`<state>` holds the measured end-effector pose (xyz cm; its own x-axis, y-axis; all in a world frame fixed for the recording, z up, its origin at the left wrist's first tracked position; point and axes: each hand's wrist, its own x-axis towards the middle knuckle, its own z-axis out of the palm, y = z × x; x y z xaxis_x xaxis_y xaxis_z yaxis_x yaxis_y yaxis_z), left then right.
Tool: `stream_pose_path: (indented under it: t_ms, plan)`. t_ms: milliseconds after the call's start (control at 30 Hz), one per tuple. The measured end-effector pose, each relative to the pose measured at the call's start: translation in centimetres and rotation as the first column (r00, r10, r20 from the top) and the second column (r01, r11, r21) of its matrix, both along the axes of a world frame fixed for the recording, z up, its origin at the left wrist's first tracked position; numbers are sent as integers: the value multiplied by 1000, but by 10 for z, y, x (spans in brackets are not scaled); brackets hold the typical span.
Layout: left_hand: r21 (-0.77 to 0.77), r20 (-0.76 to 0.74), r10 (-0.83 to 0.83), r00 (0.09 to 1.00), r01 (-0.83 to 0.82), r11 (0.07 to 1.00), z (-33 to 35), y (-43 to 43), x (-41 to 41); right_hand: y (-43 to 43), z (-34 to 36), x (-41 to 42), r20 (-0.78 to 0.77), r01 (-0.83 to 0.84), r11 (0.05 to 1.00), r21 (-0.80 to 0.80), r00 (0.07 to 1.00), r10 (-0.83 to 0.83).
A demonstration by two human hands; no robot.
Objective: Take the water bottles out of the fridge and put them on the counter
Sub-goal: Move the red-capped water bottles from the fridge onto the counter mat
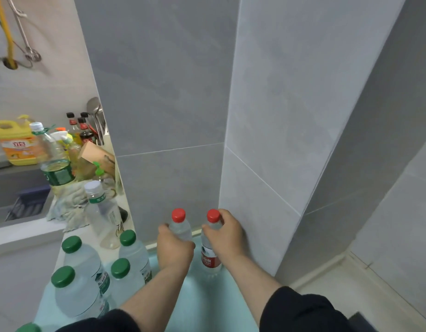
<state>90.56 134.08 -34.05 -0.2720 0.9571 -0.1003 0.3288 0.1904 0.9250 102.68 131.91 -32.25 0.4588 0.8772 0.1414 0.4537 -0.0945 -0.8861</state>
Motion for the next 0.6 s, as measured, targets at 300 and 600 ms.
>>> stream_pose_path:
  t_ms: [300,600]
  plan:
    - [1,2,29,1000,-29,1000,-25,2,-9,8,-6,9,36,-88,995,-52,995,90]
    - [4,25,-86,996,86,996,-2,-2,-9,-2,6,13,66,-154,972,-179,984,168]
